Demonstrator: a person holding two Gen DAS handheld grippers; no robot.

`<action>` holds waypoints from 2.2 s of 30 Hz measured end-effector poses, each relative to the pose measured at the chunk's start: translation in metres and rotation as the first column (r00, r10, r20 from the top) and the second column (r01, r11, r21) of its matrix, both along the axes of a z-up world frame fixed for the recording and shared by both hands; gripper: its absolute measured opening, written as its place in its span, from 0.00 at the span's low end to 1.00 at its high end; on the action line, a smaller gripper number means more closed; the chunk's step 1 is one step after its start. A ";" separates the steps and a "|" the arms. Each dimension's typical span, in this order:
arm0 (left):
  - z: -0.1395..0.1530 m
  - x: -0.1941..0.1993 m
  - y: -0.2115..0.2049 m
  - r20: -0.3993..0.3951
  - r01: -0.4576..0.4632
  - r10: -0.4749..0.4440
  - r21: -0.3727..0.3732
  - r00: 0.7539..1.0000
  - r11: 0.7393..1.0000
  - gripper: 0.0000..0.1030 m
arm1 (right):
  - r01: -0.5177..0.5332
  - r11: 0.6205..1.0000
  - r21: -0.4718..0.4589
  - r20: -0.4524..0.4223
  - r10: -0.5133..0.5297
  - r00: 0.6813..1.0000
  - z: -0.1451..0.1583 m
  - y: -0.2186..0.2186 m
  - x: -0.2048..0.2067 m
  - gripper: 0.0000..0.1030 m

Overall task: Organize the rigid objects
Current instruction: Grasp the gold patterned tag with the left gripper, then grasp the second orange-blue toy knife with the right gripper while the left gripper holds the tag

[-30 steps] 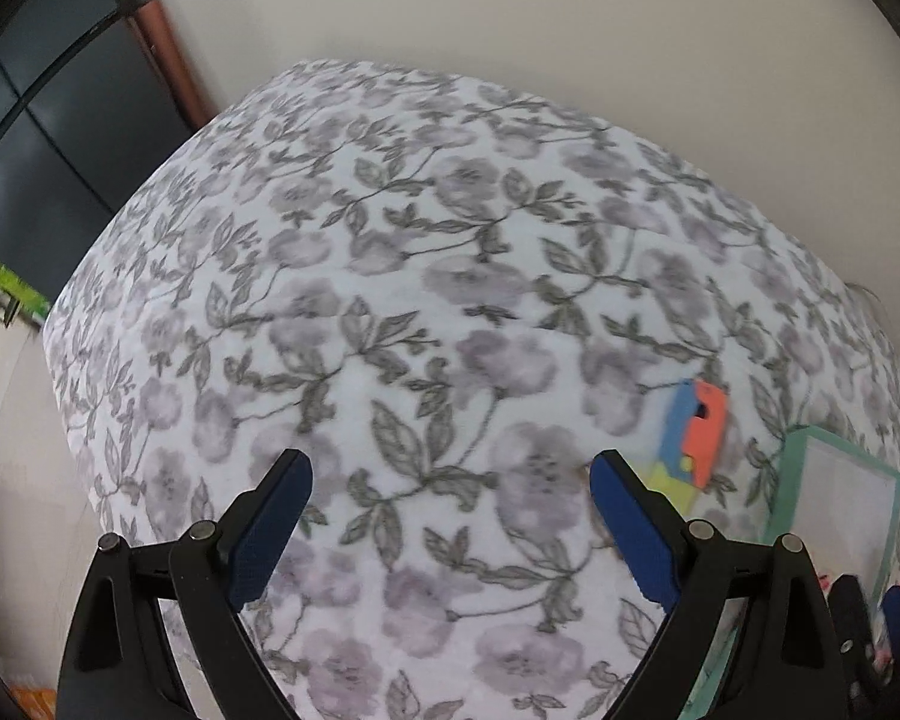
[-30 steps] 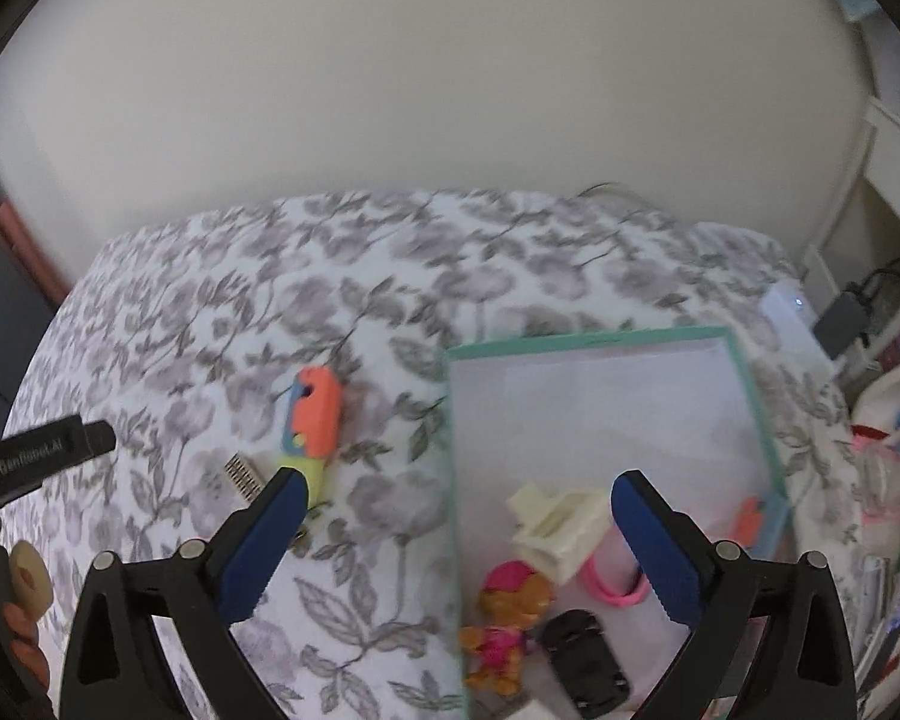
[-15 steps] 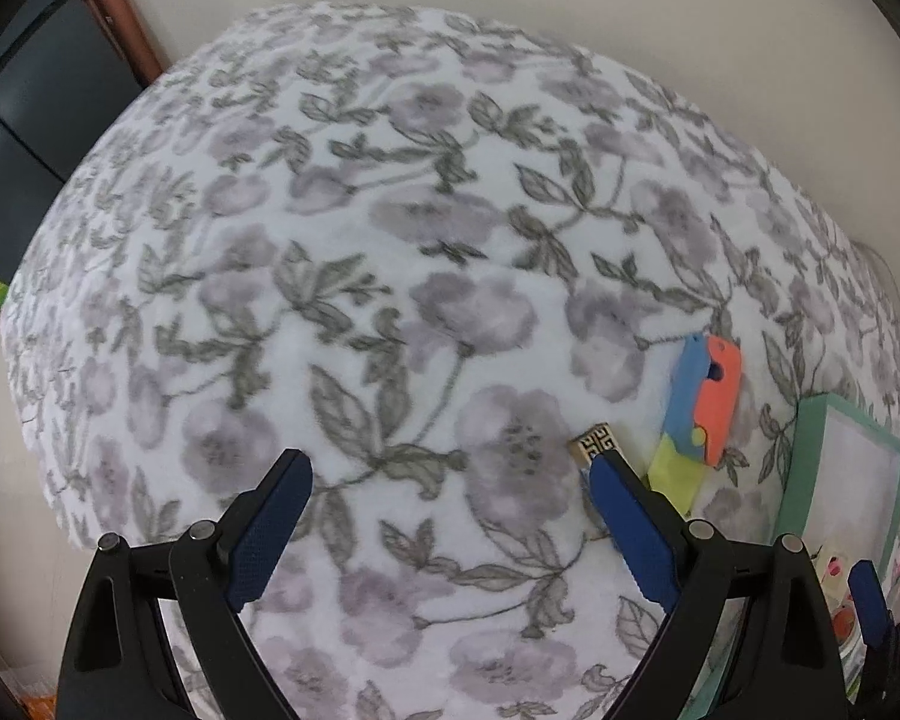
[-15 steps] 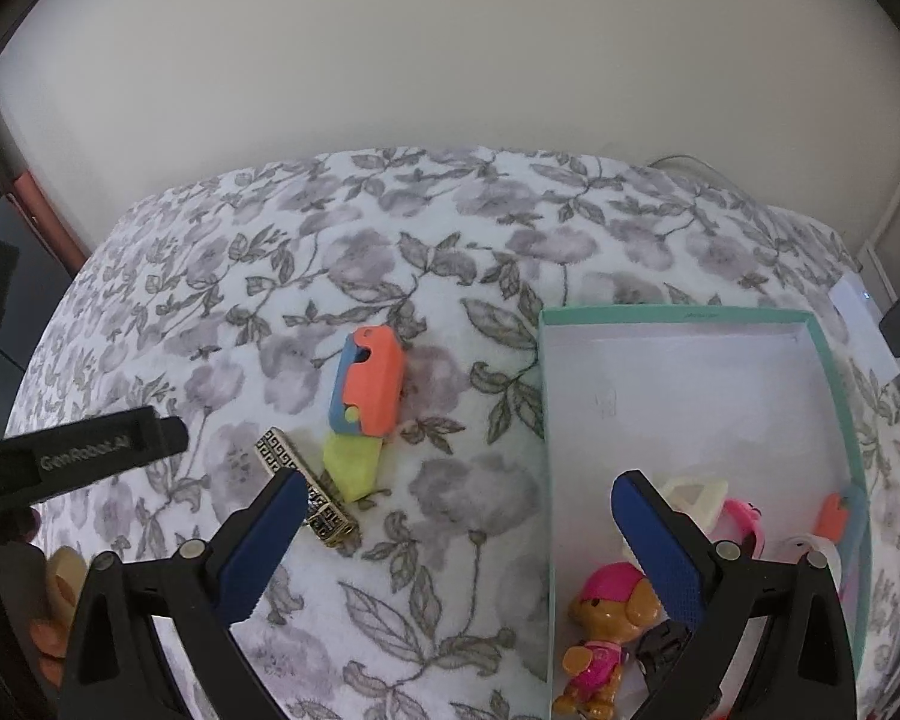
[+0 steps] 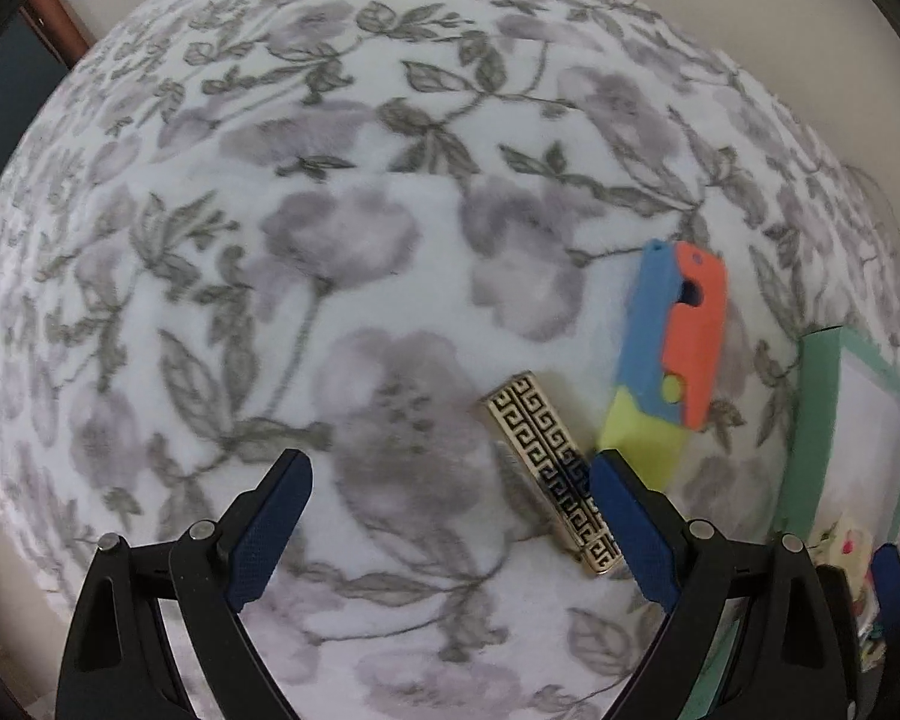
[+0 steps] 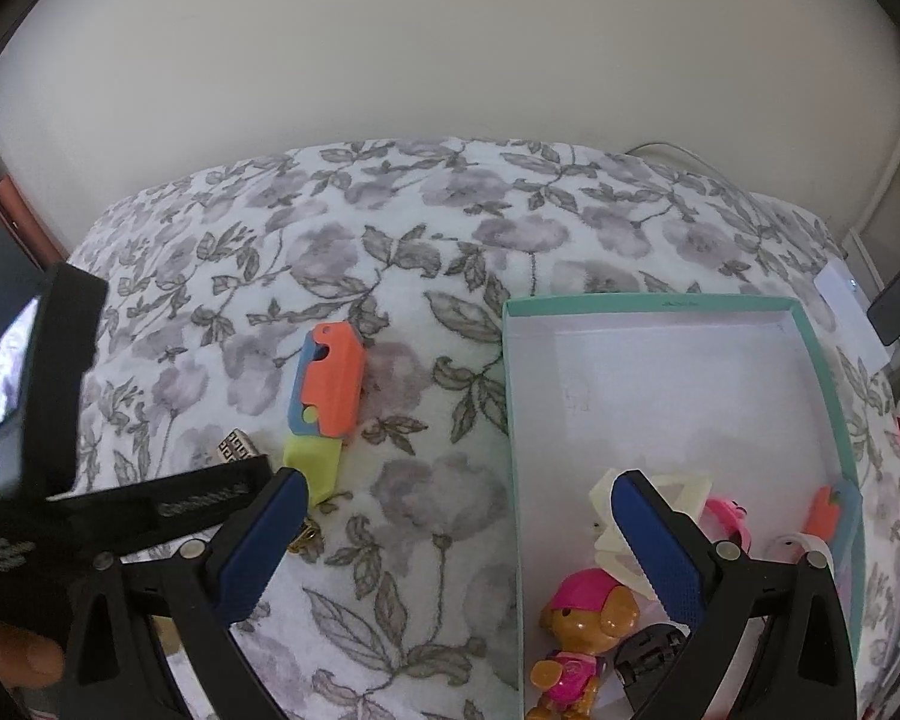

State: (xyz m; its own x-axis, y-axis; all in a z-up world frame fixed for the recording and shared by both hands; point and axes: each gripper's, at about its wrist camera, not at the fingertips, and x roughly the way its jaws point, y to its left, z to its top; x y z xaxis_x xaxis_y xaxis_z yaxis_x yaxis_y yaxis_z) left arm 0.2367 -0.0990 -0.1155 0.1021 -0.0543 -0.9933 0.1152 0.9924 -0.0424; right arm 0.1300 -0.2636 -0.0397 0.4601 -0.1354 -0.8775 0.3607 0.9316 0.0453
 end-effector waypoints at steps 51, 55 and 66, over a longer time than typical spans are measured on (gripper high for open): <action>0.014 0.007 0.002 0.023 0.028 -0.029 0.039 0.999 0.999 0.25 | 0.028 0.989 0.143 0.053 -0.036 0.998 -0.030 0.000 0.036 0.84; 0.016 0.015 0.020 0.025 -0.025 0.024 0.035 0.999 0.999 0.25 | -0.008 0.996 0.094 0.036 0.005 0.999 -0.030 0.012 0.046 0.83; 0.017 0.033 0.067 0.002 -0.101 0.101 -0.037 0.995 0.994 0.25 | -0.052 0.996 0.071 -0.015 0.053 0.998 -0.050 0.037 0.074 0.71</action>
State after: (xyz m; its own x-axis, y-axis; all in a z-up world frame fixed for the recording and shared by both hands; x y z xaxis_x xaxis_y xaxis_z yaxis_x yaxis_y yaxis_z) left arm 0.2699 -0.0324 -0.0988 0.1130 -0.0801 -0.9904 0.0149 0.9968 -0.0789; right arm 0.2044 -0.2261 -0.0902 0.4501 -0.0489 -0.8916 0.3127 0.9439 0.1061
